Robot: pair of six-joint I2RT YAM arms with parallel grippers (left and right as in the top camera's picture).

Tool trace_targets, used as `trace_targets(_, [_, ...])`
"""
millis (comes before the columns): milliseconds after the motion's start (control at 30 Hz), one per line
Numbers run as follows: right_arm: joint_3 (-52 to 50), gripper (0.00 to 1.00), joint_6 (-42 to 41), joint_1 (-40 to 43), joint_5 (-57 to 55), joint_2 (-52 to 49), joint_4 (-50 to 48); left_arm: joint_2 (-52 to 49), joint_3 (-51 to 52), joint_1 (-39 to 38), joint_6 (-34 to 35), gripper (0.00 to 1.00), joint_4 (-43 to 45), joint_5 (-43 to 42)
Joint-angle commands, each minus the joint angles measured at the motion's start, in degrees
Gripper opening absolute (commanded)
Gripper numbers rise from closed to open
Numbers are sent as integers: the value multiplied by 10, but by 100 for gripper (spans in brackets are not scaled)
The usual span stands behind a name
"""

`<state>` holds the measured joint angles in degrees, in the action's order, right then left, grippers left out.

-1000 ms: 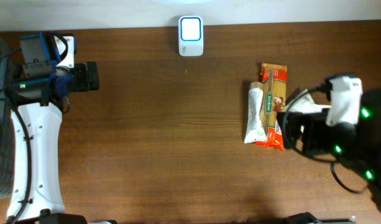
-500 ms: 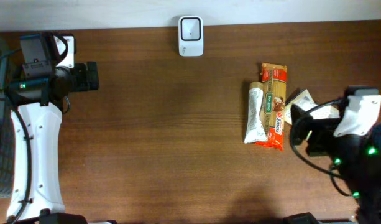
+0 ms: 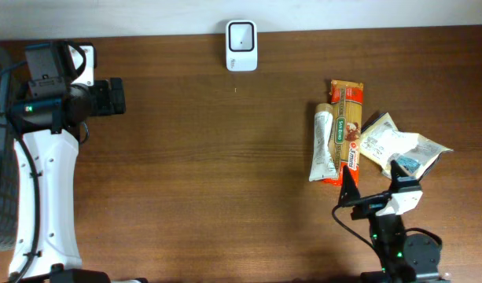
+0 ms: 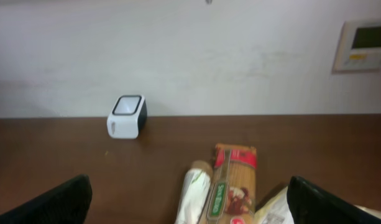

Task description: Scan the item barcode

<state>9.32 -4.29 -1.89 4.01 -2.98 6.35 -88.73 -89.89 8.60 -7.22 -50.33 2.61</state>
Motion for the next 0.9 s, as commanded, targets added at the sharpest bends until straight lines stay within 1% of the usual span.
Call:
trace_targets(0, [-44, 99, 3, 4, 10, 28, -15, -1, 0, 3, 5, 99, 1, 2])
trace_targets(200, [-87, 99, 3, 4, 10, 28, -23, -1, 0, 3, 5, 99, 1, 2])
trace_targets(467, [-90, 99, 11, 4, 14, 28, -25, -1, 0, 3, 5, 99, 1, 2])
trace_targets(500, [-90, 99, 21, 4, 33, 28, -24, -1, 0, 3, 5, 99, 1, 2])
trace_targets(533, [-90, 99, 49, 2, 51, 28, -25, -1, 0, 3, 5, 99, 1, 2])
trace_targets(600, [-90, 99, 87, -1, 59, 28, -26, -1, 0, 3, 5, 99, 1, 2])
trace_targets(867, [-90, 99, 88, 0, 52, 28, -27, -1, 0, 3, 5, 99, 1, 2])
